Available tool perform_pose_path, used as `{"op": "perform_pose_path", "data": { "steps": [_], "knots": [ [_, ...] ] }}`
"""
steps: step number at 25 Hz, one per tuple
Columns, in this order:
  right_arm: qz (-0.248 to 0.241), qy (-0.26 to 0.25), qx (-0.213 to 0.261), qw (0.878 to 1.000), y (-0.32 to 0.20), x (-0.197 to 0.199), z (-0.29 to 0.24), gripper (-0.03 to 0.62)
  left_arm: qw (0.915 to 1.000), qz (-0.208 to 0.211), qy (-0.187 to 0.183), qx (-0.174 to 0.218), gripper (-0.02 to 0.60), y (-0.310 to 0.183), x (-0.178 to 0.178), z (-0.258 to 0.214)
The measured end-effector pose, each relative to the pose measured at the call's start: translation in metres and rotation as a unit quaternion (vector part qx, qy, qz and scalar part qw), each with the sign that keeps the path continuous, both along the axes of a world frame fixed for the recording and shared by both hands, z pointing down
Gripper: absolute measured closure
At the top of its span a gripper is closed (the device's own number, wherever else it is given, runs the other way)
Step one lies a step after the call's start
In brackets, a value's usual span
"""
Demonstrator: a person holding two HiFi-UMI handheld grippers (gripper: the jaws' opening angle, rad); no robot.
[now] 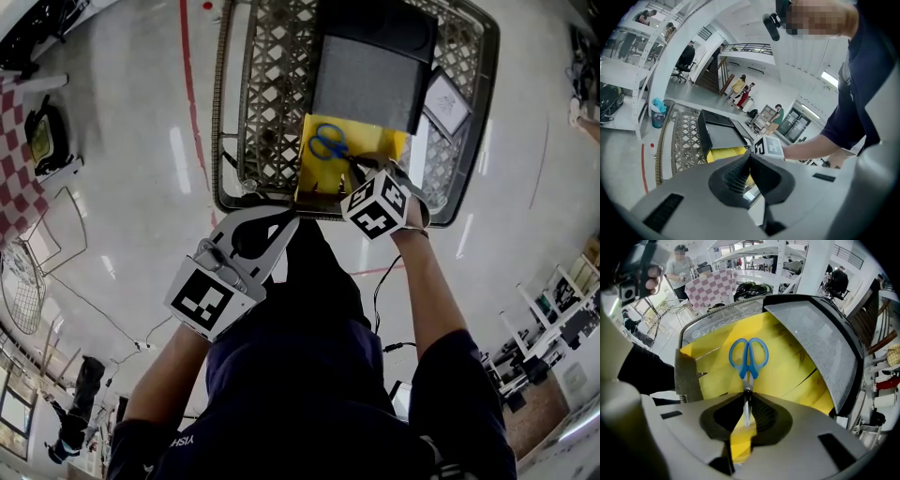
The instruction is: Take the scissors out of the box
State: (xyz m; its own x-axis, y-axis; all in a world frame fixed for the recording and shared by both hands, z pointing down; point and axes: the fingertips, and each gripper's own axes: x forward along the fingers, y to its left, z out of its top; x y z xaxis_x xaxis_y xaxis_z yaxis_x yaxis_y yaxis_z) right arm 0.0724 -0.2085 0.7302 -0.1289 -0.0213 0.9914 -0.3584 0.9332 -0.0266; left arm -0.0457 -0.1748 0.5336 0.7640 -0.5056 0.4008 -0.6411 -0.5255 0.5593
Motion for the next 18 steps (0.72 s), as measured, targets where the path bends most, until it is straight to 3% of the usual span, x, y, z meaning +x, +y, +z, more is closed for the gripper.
{"op": "perform_pose_path", "data": {
  "steps": [13, 18],
  "knots": [
    [0.034, -0.054, 0.037, 0.997, 0.001, -0.002, -0.042, 0.526, 0.9992, 0.014, -0.030, 0.022, 0.557, -0.001, 0.007, -0.020],
    [0.063, -0.096, 0.071, 0.991, -0.004, -0.003, -0.082, 0.526, 0.9975, 0.014, -0.040, 0.057, 0.557, -0.005, 0.008, -0.043]
  ]
}}
